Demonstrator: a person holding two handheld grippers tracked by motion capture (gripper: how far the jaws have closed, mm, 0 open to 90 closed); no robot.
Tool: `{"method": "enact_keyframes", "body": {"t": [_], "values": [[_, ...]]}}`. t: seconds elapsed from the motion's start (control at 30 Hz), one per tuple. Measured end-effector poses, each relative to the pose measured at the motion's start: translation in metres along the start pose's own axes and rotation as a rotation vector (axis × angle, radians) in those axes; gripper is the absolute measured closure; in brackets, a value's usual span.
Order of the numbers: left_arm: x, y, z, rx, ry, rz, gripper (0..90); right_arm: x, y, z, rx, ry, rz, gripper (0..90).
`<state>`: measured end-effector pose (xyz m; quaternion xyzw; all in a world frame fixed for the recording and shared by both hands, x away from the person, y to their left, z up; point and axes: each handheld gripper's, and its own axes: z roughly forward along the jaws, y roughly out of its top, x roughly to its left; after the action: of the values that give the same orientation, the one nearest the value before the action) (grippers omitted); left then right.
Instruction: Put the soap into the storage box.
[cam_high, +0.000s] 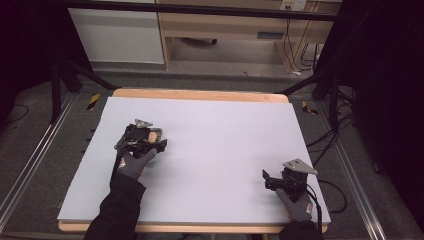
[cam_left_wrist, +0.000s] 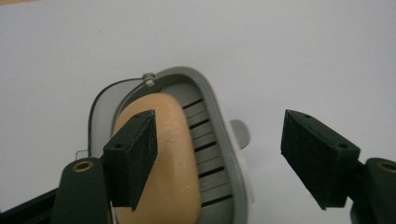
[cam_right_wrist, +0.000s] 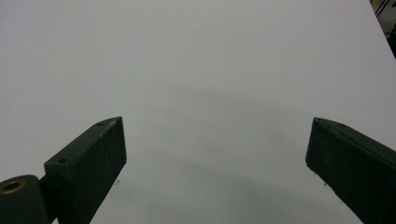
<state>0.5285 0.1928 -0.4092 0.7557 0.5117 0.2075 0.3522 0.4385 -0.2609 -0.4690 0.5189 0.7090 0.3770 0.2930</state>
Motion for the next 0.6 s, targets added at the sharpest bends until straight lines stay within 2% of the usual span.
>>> {"method": "enact_keyframes", "body": {"t": [0.17,0.3,0.6], "values": [[-0.005,0.001,-0.013,-0.029,-0.032,0.037,24.4,0.0,0.0,0.0,0.0,-0.001,0.0,5.3],[-0.006,-0.005,-0.022,-0.043,-0.048,0.069,22.9,0.0,0.0,0.0,0.002,0.0,0.004,5.3],[-0.001,-0.029,-0.041,-0.082,-0.051,0.081,22.3,-0.001,0.0,0.0,0.003,-0.013,0.003,5.2]]}}
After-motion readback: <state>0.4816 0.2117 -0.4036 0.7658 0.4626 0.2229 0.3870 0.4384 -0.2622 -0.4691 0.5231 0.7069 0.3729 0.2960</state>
